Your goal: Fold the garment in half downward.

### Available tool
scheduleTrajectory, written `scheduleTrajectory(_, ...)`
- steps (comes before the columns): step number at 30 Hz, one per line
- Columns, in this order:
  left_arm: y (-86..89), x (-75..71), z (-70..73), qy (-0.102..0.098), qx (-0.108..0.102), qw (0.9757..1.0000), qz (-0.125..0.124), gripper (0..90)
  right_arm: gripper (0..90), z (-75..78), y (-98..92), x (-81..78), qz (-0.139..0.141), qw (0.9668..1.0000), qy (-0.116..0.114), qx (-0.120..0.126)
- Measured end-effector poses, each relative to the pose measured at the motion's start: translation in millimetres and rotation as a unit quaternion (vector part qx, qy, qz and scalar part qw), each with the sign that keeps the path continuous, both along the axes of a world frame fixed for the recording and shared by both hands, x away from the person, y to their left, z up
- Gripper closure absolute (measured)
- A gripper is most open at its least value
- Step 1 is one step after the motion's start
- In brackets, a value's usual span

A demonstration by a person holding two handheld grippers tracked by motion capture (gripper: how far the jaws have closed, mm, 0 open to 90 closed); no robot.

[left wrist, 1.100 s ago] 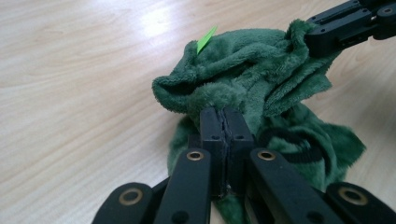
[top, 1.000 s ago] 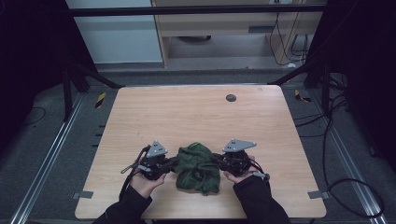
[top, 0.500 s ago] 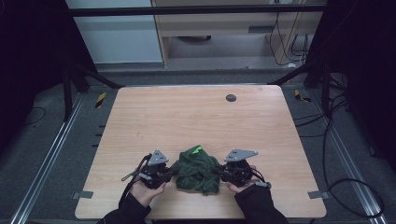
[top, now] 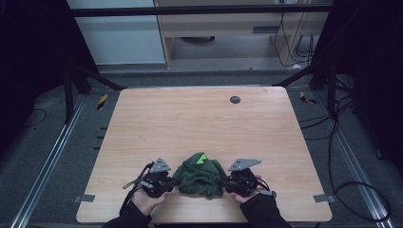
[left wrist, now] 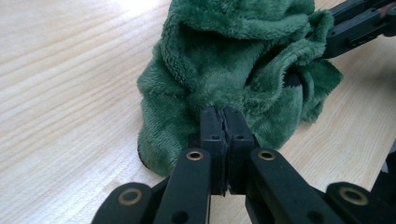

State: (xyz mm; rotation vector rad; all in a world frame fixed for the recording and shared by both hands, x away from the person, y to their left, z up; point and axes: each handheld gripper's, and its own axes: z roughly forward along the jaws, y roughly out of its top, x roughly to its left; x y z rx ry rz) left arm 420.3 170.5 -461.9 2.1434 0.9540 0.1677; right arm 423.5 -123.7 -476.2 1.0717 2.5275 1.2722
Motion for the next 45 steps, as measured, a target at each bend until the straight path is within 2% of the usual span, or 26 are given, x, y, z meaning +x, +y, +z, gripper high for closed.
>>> scheduleTrajectory(5, -3.6, -0.8, -4.5, 0.002, 0.006, 1.0, -0.002, 87.8, 78.9, -4.4, 0.1, 2.6, -0.003, 1.0, 0.006, -0.004)
scheduleTrajectory(10, -1.0, -0.1, -0.8, -0.005, 0.004, 0.9999, 0.008, 82.8, 75.5, -1.2, -1.1, 2.6, -0.004, 1.0, 0.004, 0.002)
scheduleTrajectory(14, 3.3, 0.7, 6.0, -0.016, -0.003, 0.9998, 0.014, 77.2, 72.5, 6.2, -5.3, 2.6, -0.011, 0.9998, -0.007, 0.014)
scheduleTrajectory(15, 6.5, 1.4, 10.7, -0.025, -0.006, 0.9995, 0.016, 76.4, 71.5, 9.7, -7.5, 2.5, -0.016, 0.9997, -0.008, 0.019)
scheduleTrajectory(24, 20.0, 6.2, 24.7, -0.038, -0.014, 0.9984, 0.038, 72.6, 70.0, 22.4, -13.7, 5.2, -0.026, 0.9989, -0.024, 0.03)
scheduleTrajectory(30, 25.2, 11.5, 34.2, -0.053, -0.02, 0.997, 0.053, 73.9, 70.7, 30.1, -16.8, 10.9, -0.036, 0.9982, -0.035, 0.034)
scheduleTrajectory(35, 30.4, 26.1, 39.2, -0.066, -0.017, 0.9948, 0.076, 79.5, 74.7, 36.0, -19.3, 24.3, -0.058, 0.9965, -0.046, 0.04)
scheduleTrajectory(38, 31.1, 32.0, 38.0, -0.066, -0.014, 0.9942, 0.084, 83.5, 76.4, 36.3, -20.2, 29.9, -0.069, 0.9958, -0.047, 0.039)
scheduleTrajectory(39, 31.1, 38.1, 35.3, -0.062, -0.011, 0.9938, 0.091, 84.4, 78.6, 36.3, -21.2, 35.0, -0.076, 0.995, -0.05, 0.04)
scheduleTrajectory(45, 26.1, 51.3, 26.5, -0.054, -0.009, 0.9935, 0.099, 88.4, 85.7, 38.3, -22.0, 46.4, -0.086, 0.9942, -0.052, 0.04)
